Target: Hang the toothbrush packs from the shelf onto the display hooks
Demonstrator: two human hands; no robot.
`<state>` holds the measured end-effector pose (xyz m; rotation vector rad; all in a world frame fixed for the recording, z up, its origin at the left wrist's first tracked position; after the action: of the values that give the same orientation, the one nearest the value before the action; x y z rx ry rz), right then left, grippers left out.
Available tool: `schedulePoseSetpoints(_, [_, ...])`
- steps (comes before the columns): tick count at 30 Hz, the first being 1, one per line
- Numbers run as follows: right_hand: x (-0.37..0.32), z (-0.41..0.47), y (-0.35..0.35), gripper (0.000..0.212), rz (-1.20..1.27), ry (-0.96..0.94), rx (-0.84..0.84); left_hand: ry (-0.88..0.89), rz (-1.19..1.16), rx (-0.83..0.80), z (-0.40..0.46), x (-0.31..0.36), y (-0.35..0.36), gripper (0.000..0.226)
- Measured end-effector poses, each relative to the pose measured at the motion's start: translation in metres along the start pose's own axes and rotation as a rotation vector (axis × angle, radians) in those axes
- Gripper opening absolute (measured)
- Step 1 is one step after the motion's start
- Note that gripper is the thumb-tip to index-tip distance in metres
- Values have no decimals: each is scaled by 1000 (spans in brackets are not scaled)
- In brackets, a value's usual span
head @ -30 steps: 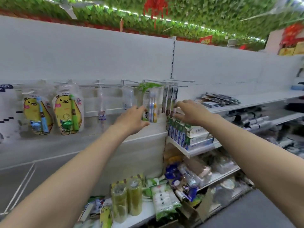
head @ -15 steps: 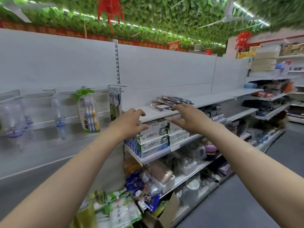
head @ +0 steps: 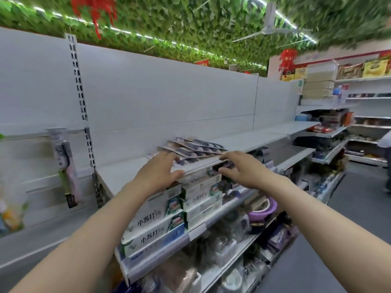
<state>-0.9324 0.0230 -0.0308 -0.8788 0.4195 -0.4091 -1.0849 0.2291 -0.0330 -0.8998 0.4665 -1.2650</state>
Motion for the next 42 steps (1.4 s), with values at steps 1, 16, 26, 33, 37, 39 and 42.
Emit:
schedulePoseSetpoints(1, [17, 19, 5, 50, -9, 15, -11, -24, -23, 1, 23, -1, 15, 50])
schedulePoseSetpoints(16, [169, 222, 130, 50, 257, 100, -7, -435, 10, 116, 203, -21, 167, 65])
schedulePoseSetpoints(26, [219, 285, 189, 77, 513, 150, -215, -820, 455, 0, 232, 17, 196, 98])
schedulePoseSetpoints(33, [238, 295, 198, 109, 487, 175, -387, -902, 290, 214, 238, 30, 199, 95])
schedulePoseSetpoints(37, [244, 303, 206, 123, 509, 157, -425, -892, 85, 515, 226, 45, 200, 117])
schedulePoseSetpoints(39, [247, 303, 206, 127, 656, 190, -436, -872, 48, 613, 220, 57, 200, 123])
schedulePoseSetpoints(42, [254, 304, 199, 111, 1042, 302, -363, -842, 9, 686, 217, 70, 198, 125])
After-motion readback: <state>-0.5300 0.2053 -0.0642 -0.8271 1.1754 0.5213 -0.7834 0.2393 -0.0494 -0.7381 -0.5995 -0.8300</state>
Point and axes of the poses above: each hand's wrist, its own z-axis towards the middle knuckle, its own y-axis out of the palm, x = y × z, the point moved 2 cm from there along z, towards the middle knuckle, and after that the axes turned 14 degrees about x, right-handed, at the moved point
